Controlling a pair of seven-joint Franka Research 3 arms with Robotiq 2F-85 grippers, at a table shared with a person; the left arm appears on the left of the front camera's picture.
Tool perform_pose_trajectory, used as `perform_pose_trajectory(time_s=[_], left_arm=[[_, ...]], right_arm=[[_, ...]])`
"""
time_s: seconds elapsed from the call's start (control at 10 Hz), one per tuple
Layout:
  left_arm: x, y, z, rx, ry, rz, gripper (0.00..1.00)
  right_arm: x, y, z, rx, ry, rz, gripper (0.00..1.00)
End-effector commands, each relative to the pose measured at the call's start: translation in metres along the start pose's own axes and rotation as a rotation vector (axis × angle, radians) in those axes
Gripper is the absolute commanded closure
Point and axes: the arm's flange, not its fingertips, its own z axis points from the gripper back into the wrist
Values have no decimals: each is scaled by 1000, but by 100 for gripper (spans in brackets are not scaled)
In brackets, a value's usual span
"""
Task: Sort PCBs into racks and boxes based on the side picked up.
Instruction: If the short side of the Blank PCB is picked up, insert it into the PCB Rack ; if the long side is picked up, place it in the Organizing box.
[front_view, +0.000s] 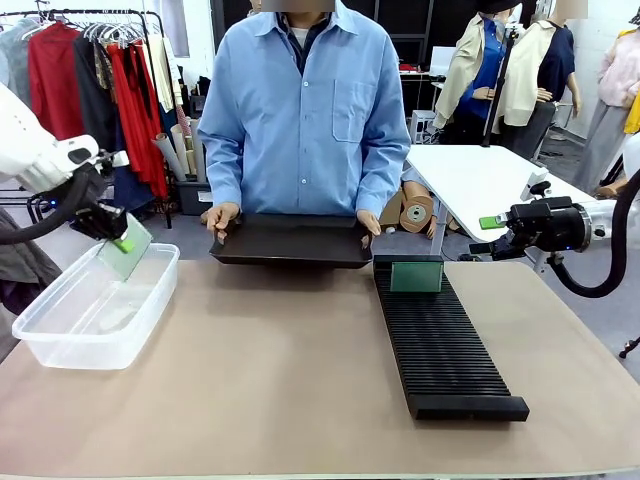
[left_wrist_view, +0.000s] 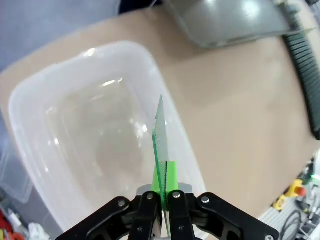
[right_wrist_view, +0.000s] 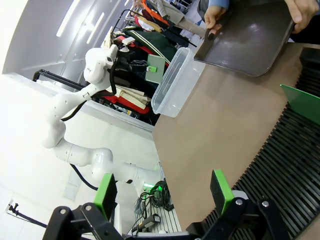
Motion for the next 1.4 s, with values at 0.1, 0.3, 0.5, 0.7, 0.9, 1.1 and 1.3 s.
perform_pose_trajectory(time_s=[0.1, 0.3, 0.5, 0.7, 0.9, 1.1, 1.3], left_arm=[[-16, -2, -9, 73, 124, 78, 100], [-21, 3, -18, 87, 167, 97, 100], [-25, 4, -28, 126, 170, 64, 100], [-27, 12, -47, 98, 163, 69, 100], [-28, 24, -65, 60, 150, 93, 100], [-29, 33, -78, 22, 137, 88, 100], [-31, 40, -85, 6, 134, 104, 80]], right_arm=[[0, 1, 0, -5, -1, 12, 0], [0, 1, 0, -5, -1, 12, 0], [0, 1, 0, -5, -1, 12, 0], [0, 1, 0, -5, -1, 12, 0], [0, 1, 0, -5, -1, 12, 0], [0, 1, 0, -5, -1, 12, 0], [0, 1, 0, -5, -1, 12, 0]])
